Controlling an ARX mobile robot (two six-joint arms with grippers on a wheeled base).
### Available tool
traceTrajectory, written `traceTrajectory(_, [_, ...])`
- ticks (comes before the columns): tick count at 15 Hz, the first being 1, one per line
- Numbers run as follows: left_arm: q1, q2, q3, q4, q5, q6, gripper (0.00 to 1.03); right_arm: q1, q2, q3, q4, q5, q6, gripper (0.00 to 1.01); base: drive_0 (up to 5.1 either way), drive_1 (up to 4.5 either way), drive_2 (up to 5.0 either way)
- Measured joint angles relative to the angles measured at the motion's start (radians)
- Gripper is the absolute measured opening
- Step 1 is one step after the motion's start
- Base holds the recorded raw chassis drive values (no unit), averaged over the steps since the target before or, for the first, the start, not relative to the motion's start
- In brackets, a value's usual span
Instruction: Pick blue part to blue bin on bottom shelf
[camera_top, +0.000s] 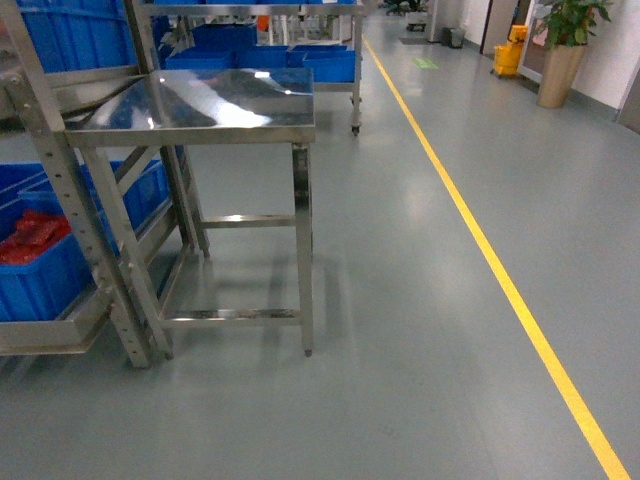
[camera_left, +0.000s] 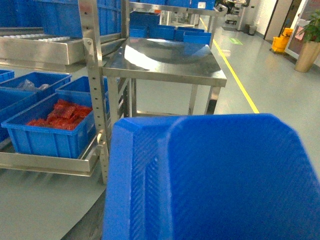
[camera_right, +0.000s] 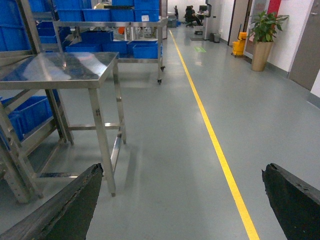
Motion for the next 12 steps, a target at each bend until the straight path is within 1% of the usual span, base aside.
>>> traceTrajectory(12, [0.000,0.000,0.000,-0.002,-0.001,0.000,0.44,0.000,0.000,0.000,-0.003,0.000,0.000,0.98,-0.1,4.18,-4.3])
